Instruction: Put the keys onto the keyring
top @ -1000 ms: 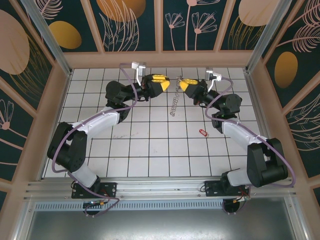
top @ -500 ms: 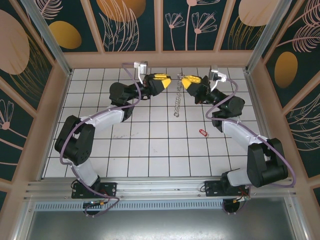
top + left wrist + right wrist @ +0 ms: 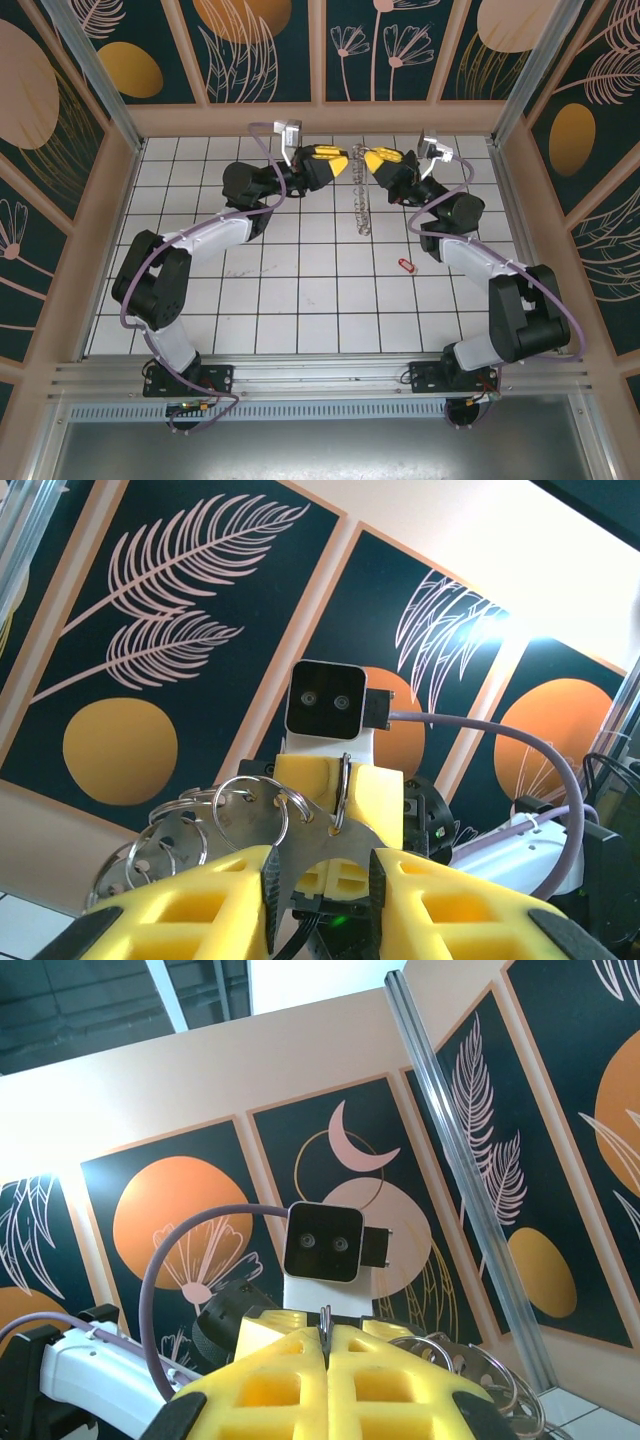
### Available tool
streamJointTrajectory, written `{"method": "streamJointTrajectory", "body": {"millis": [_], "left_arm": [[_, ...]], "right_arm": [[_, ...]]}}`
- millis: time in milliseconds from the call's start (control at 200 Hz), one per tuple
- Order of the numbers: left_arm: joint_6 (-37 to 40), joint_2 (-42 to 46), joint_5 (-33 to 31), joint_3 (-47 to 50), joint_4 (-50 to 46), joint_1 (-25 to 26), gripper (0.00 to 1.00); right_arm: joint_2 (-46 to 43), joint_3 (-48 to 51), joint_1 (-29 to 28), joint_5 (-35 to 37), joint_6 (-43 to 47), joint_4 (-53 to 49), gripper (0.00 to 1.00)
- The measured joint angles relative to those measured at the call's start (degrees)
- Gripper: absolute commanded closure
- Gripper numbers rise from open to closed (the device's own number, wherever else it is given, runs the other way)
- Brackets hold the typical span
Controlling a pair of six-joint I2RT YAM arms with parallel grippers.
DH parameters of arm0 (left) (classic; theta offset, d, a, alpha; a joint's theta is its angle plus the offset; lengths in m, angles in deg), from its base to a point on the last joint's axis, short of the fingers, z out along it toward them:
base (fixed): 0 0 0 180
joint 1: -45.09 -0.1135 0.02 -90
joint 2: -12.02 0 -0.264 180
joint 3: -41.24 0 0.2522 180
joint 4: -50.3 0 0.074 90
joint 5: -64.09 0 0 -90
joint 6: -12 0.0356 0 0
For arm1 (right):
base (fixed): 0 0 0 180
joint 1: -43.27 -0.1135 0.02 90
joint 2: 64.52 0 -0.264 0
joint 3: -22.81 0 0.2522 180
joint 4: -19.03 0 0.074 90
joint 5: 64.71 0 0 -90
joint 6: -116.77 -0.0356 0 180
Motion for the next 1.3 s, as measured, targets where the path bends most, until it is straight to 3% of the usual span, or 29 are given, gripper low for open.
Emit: {"method": "streamJointTrajectory", "body": {"millis": [996, 1301], "left_arm": [[3.2, 0.1, 0.6, -2.0, -3.2, 1.3, 0.69], [3.4, 0.3, 0.6, -2.1, -3.2, 1.4, 0.75]], "right_arm": [[1.9, 0.0, -2.1, 0.1, -3.4, 1.3, 1.00], [2.1, 0.0, -2.6, -0.1, -3.6, 1.4, 1.00]]}}
